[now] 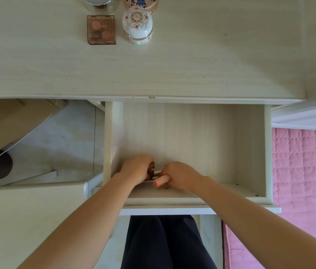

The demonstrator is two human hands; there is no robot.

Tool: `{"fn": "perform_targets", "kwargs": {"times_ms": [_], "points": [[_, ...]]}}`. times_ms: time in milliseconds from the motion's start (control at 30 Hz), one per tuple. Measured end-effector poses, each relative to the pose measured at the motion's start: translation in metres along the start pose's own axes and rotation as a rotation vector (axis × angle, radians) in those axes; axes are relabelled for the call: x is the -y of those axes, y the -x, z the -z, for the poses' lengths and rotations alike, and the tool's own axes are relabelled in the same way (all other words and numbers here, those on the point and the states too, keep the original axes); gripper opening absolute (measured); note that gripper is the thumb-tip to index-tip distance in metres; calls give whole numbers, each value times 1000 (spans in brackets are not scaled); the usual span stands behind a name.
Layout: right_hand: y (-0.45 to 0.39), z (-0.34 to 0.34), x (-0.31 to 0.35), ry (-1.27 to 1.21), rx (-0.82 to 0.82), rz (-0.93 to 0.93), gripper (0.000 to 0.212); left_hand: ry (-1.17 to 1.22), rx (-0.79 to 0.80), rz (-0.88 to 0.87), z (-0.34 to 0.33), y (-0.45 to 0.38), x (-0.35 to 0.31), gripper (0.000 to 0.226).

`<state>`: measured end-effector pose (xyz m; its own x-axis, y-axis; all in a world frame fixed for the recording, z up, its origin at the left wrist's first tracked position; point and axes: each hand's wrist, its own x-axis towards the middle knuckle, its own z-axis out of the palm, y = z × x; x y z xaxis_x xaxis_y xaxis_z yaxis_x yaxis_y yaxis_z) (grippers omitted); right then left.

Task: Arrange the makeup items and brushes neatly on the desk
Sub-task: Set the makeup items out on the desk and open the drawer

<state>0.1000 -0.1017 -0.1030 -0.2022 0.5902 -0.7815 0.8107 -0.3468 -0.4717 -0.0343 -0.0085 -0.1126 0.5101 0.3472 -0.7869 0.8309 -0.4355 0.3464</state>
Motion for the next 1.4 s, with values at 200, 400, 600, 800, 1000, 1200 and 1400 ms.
{"fn": "perform_targets", "kwargs": {"times_ms": [200,400,600,800,1000,1200,1400], "points": [[-4,-2,0,11,-43,17,17,74,-102,28,3,-2,7,11],[-11,-7,14,132,-105,60,22,87,-214,-41,2,-8,7,14],[-22,-12,24,146,-123,31,23,19,-218,-67,0,-11,12,11],[-24,-12,24,73,-55,30,23,28,-189,-59,1,-14,13,5],[-25,-9,24,-2,93,38,32,136,-269,-29,3,-15,11,7],[-21,-3,20,-95,174,9,26,221,-304,24,10,-9,6,11],[-7,3,4,-194,150,-57,23,491,-241,106,18,-3,0,5]]}}
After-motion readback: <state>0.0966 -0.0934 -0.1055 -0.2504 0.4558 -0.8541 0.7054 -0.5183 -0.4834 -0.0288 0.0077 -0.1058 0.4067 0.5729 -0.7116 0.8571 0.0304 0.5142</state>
